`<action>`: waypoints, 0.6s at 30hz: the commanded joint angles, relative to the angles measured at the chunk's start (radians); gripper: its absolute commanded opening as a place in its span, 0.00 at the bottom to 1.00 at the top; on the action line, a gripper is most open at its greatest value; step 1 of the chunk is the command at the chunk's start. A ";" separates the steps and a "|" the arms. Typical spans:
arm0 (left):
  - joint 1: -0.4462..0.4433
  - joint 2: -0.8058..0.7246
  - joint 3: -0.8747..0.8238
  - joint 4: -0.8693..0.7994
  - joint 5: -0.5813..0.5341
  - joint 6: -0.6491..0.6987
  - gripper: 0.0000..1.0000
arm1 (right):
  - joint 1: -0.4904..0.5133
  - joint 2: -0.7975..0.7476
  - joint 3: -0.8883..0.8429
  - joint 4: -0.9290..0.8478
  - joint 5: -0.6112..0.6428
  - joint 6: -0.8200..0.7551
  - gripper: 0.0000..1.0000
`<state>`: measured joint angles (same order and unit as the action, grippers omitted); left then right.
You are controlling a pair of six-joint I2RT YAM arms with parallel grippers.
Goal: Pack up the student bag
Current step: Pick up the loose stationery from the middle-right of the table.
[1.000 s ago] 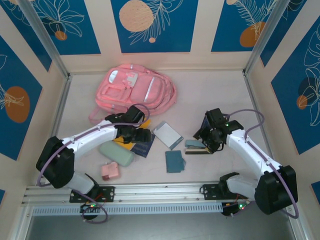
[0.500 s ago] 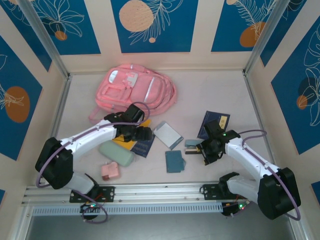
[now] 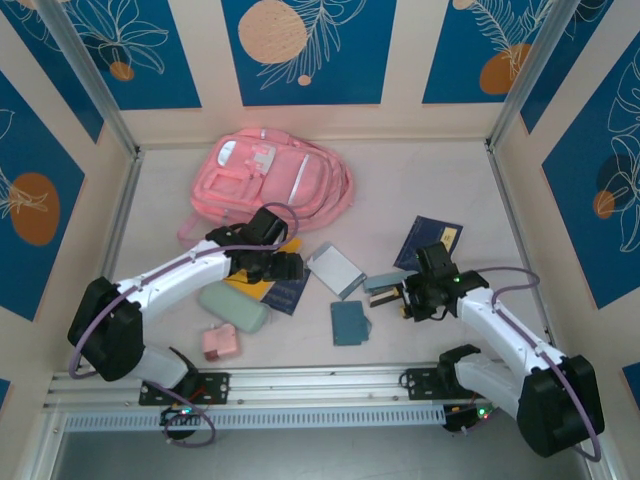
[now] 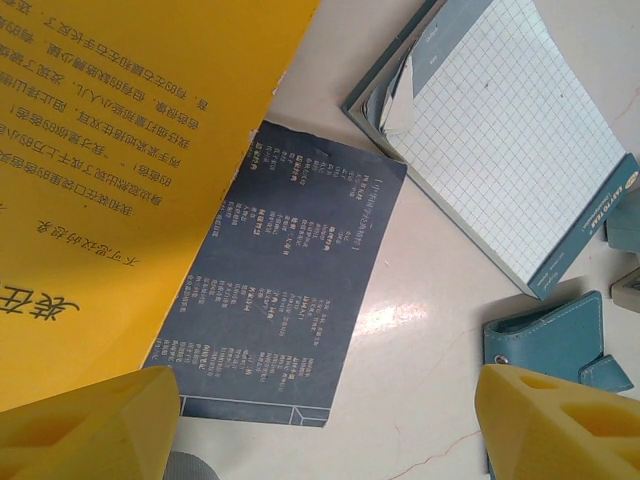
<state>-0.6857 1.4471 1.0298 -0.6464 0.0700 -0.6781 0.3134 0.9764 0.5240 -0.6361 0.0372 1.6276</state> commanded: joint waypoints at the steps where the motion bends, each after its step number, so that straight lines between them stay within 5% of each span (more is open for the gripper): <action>1: 0.000 -0.019 0.032 -0.015 0.000 0.001 0.77 | -0.005 0.007 -0.004 0.026 -0.010 -0.004 0.36; 11: 0.000 -0.028 0.039 -0.027 -0.009 0.005 0.77 | -0.018 0.114 0.039 0.062 0.021 -0.076 0.45; 18: 0.002 -0.016 0.063 -0.035 -0.025 0.022 0.77 | -0.025 0.182 0.005 0.106 0.030 -0.108 0.39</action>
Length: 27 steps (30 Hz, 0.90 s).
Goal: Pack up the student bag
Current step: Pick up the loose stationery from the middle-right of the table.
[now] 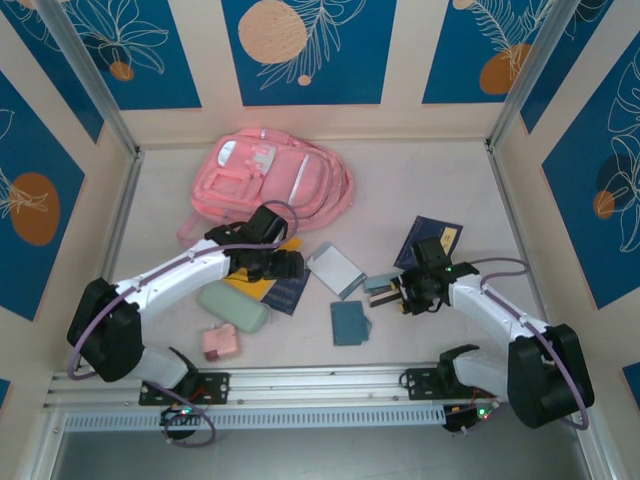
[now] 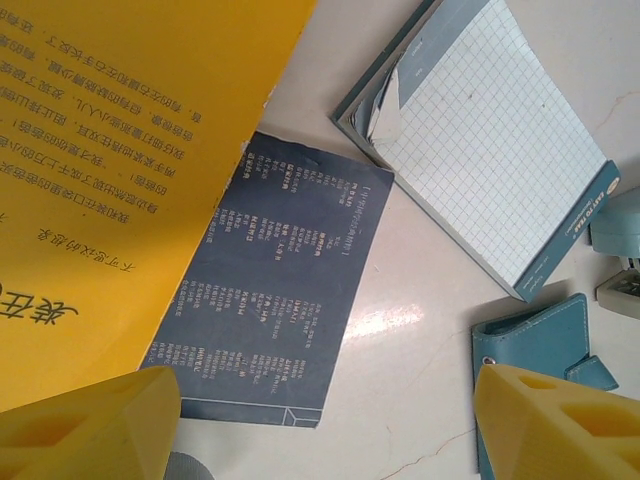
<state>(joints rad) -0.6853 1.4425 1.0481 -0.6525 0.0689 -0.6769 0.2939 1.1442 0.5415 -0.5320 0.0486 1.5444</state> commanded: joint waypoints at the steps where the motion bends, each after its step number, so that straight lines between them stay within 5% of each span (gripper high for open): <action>1: 0.003 -0.006 0.051 -0.032 -0.027 0.024 0.77 | -0.008 0.018 -0.019 0.008 0.018 -0.028 0.38; 13: 0.052 0.200 0.393 -0.119 -0.080 0.101 0.77 | -0.030 -0.053 -0.012 -0.045 0.041 -0.138 0.11; 22: 0.081 0.624 1.026 -0.332 -0.213 0.252 0.77 | -0.032 -0.192 0.045 -0.081 -0.004 -0.317 0.03; 27: 0.091 0.887 1.393 -0.478 -0.388 0.296 0.76 | -0.043 -0.218 0.092 -0.088 -0.030 -0.412 0.03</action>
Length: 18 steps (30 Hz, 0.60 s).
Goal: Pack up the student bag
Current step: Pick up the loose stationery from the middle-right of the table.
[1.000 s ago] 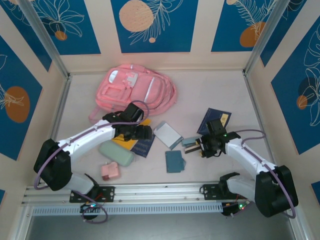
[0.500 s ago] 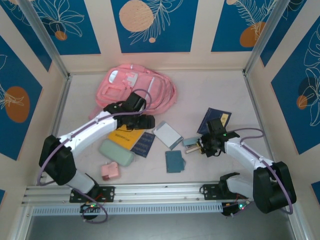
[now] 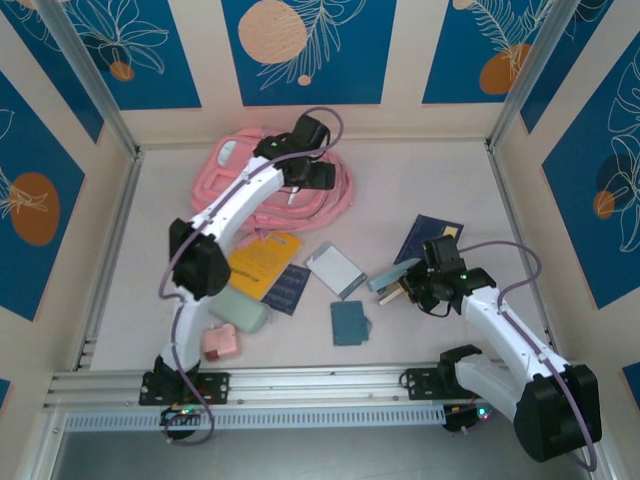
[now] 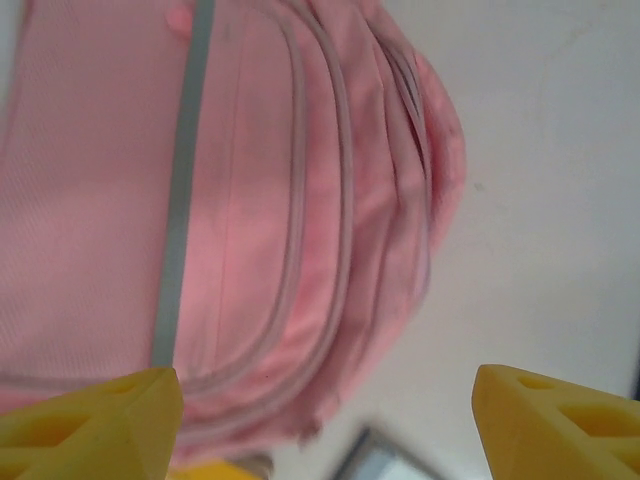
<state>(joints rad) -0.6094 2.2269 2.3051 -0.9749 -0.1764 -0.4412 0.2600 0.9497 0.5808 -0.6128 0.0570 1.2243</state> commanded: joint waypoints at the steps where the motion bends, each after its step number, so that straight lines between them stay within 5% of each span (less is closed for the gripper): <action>1: 0.019 0.132 0.170 -0.162 -0.171 0.063 0.76 | -0.010 -0.025 0.058 -0.007 -0.042 -0.106 0.03; 7: 0.063 0.221 0.199 -0.101 -0.247 0.066 0.76 | -0.014 -0.023 0.066 0.023 -0.052 -0.162 0.03; 18: 0.123 0.315 0.205 0.026 0.122 0.058 0.78 | -0.035 0.014 0.034 0.064 -0.083 -0.183 0.03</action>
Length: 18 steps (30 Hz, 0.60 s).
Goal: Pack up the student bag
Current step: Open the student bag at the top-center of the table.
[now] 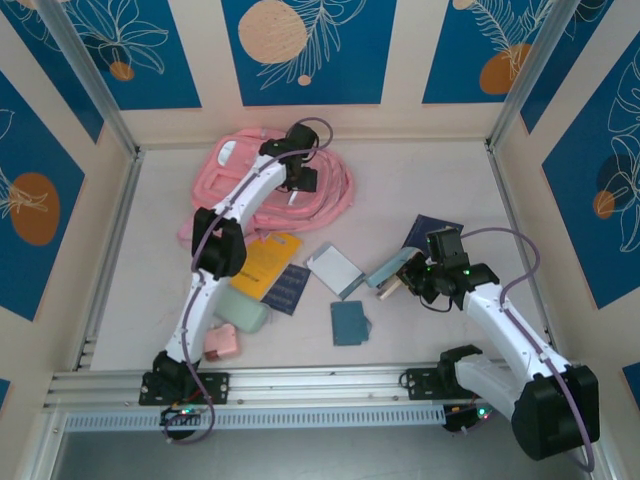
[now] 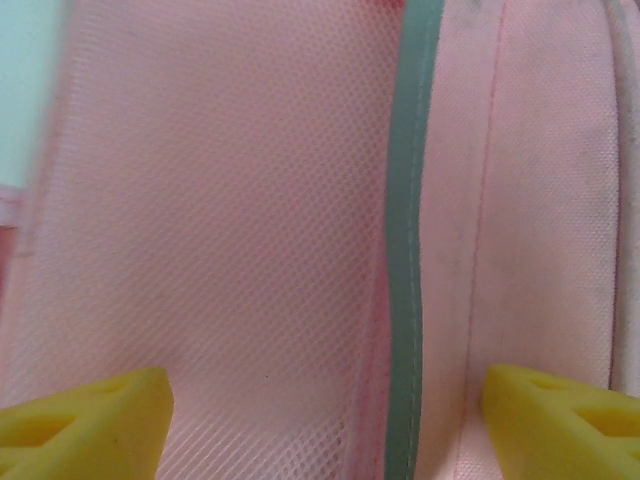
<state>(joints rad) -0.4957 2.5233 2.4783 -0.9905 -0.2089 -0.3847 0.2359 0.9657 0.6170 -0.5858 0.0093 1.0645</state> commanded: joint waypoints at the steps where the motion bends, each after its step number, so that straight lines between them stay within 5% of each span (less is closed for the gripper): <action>1: 0.012 0.021 0.033 0.052 0.184 0.006 0.76 | -0.015 -0.002 -0.008 0.038 -0.038 -0.021 0.03; 11: 0.055 0.000 -0.023 0.108 0.427 -0.046 0.00 | -0.042 -0.002 0.002 0.042 -0.051 -0.029 0.03; 18: 0.056 -0.134 -0.029 0.086 0.497 0.024 0.00 | -0.043 0.026 0.077 0.050 -0.037 -0.064 0.03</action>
<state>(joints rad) -0.4316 2.5122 2.4493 -0.8967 0.1944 -0.4065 0.1978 0.9855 0.6235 -0.5644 -0.0116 1.0348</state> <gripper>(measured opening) 0.042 0.125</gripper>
